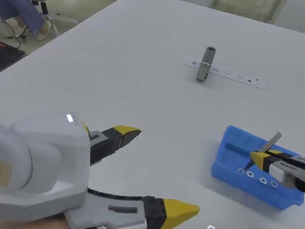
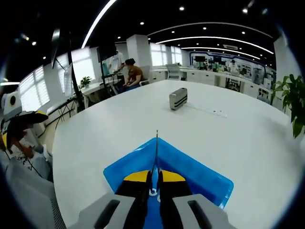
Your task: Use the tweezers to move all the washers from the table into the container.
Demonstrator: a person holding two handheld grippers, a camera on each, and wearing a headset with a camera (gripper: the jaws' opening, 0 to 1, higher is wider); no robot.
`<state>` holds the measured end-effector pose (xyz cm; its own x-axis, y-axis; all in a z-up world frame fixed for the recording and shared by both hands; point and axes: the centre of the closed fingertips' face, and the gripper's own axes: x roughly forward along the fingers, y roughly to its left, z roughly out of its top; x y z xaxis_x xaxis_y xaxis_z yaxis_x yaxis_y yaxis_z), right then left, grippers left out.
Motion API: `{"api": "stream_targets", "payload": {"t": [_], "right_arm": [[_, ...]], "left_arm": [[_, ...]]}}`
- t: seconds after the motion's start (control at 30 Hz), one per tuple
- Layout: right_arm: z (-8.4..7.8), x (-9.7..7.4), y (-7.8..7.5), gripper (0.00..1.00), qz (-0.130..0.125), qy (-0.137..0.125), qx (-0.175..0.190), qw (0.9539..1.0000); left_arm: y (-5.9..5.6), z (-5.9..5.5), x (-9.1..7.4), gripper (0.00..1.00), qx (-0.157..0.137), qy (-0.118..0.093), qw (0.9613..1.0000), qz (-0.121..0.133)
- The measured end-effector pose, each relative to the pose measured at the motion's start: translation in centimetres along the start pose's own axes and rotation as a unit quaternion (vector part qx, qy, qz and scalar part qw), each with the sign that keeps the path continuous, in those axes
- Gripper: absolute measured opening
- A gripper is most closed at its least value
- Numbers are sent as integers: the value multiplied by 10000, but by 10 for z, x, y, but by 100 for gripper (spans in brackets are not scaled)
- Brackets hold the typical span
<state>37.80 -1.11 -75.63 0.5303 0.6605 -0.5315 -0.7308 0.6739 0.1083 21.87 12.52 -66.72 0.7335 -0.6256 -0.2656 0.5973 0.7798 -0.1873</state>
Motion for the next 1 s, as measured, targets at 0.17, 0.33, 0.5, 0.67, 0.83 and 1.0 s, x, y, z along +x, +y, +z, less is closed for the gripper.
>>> {"api": "stream_targets", "payload": {"t": [0.17, 0.33, 0.5, 0.67, 0.83, 1.0], "right_arm": [[16, -17, 9, 4, 63, -484, 123, 9987], [28, -35, 32, 3, 339, -889, 137, 9954], [20, -46, 63, 3, 730, -921, 73, 9930], [-4, -46, 84, 3, 1048, -708, 373, 9913], [-34, -40, 97, 3, 1159, -366, 486, 9914], [-53, -36, 100, 4, 1166, -128, 532, 9917]], "left_arm": [[-3, -4, 0, 90, -2, 55, 10000, -30], [-2, -5, 0, 90, -17, 52, 10000, -34], [-4, -6, 1, 90, 10, 101, 9999, -84], [-7, -7, 3, 90, -2, 107, 9999, -127], [-11, -9, 5, 90, -11, 142, 9998, -165], [-12, -10, 4, 89, -22, 161, 9997, -166]]}}
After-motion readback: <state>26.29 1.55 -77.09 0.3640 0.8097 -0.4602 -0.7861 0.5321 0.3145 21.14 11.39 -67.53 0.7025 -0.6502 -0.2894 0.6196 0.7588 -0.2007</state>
